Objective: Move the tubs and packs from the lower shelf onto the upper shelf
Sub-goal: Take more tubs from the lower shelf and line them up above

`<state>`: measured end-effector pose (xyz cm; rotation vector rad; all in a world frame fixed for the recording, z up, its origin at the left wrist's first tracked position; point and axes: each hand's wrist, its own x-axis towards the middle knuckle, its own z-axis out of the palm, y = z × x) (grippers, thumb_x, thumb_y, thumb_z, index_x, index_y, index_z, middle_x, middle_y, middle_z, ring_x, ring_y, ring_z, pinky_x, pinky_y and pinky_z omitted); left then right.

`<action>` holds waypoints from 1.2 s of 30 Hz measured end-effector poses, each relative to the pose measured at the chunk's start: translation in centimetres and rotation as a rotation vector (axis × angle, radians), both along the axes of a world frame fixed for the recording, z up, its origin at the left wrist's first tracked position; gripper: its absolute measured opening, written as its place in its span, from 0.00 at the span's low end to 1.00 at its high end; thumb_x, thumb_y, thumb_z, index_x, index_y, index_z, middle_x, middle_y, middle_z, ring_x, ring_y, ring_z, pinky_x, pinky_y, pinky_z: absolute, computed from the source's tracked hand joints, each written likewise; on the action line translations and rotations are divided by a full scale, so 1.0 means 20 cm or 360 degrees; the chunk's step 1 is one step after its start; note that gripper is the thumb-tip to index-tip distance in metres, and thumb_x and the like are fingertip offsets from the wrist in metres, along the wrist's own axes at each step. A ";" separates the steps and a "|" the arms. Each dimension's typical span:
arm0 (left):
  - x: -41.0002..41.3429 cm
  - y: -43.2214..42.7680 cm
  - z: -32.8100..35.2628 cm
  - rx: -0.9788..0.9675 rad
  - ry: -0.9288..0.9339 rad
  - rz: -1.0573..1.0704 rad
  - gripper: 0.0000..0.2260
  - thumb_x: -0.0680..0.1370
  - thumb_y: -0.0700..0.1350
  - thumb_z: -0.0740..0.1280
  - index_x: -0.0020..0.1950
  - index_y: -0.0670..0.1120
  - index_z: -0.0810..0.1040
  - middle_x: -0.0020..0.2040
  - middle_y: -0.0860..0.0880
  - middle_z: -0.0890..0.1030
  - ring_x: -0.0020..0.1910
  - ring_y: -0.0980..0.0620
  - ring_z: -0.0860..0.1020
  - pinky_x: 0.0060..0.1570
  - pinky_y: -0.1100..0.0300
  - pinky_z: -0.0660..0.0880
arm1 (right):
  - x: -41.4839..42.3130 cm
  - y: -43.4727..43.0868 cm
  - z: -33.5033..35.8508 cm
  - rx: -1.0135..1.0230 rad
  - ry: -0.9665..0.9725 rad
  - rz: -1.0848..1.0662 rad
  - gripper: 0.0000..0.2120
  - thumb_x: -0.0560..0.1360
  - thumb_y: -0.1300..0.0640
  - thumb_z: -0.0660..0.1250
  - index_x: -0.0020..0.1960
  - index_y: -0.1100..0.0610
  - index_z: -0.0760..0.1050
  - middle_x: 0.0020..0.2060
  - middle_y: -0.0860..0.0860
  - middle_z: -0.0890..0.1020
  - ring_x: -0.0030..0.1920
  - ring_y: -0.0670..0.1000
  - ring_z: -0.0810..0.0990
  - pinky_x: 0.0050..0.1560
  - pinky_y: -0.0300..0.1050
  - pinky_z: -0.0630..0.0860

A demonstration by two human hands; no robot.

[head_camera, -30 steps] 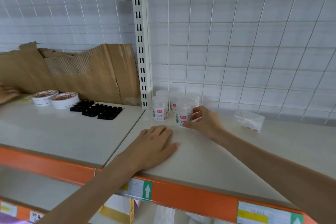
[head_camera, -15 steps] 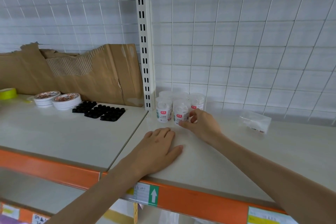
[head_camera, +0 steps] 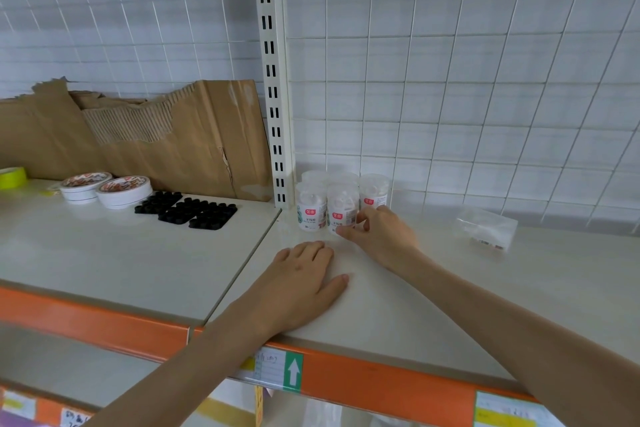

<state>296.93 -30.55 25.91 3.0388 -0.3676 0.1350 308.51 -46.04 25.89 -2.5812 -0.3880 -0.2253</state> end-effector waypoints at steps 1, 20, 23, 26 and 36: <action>0.00 0.00 0.00 -0.0001 0.0002 0.0002 0.26 0.83 0.61 0.48 0.76 0.48 0.61 0.77 0.50 0.61 0.76 0.53 0.58 0.74 0.56 0.54 | 0.00 0.00 0.00 -0.0017 -0.0012 0.0003 0.24 0.74 0.33 0.64 0.60 0.50 0.73 0.50 0.47 0.73 0.52 0.50 0.77 0.49 0.46 0.73; 0.13 -0.18 0.17 -0.0239 0.0016 -0.0150 0.19 0.79 0.59 0.62 0.66 0.53 0.76 0.62 0.55 0.77 0.58 0.56 0.76 0.53 0.59 0.72 | 0.00 -0.89 0.16 0.0107 -0.0431 -0.0356 0.10 0.79 0.55 0.63 0.57 0.54 0.79 0.51 0.51 0.78 0.54 0.54 0.77 0.49 0.45 0.68; 0.23 -0.34 0.17 -0.0592 0.0071 -0.0168 0.11 0.78 0.54 0.65 0.57 0.52 0.81 0.51 0.58 0.81 0.50 0.59 0.79 0.53 0.59 0.76 | 0.01 -0.98 0.08 0.0211 -0.0078 -0.0427 0.14 0.82 0.51 0.57 0.58 0.56 0.78 0.49 0.55 0.80 0.54 0.59 0.76 0.50 0.47 0.68; 0.34 -0.47 0.17 -0.0840 0.0263 -0.0169 0.10 0.78 0.51 0.66 0.53 0.49 0.83 0.48 0.54 0.84 0.47 0.58 0.81 0.53 0.60 0.77 | -0.03 -0.96 0.08 0.0341 0.0075 -0.0374 0.19 0.83 0.47 0.54 0.47 0.58 0.77 0.36 0.51 0.79 0.47 0.58 0.76 0.46 0.47 0.66; 0.43 -0.50 0.01 -0.1060 0.0007 -0.0088 0.18 0.79 0.53 0.63 0.45 0.39 0.82 0.42 0.39 0.81 0.41 0.45 0.78 0.44 0.49 0.73 | -0.09 -0.76 0.08 0.0538 0.0090 -0.0084 0.10 0.79 0.45 0.65 0.47 0.49 0.80 0.39 0.47 0.82 0.42 0.49 0.79 0.43 0.39 0.73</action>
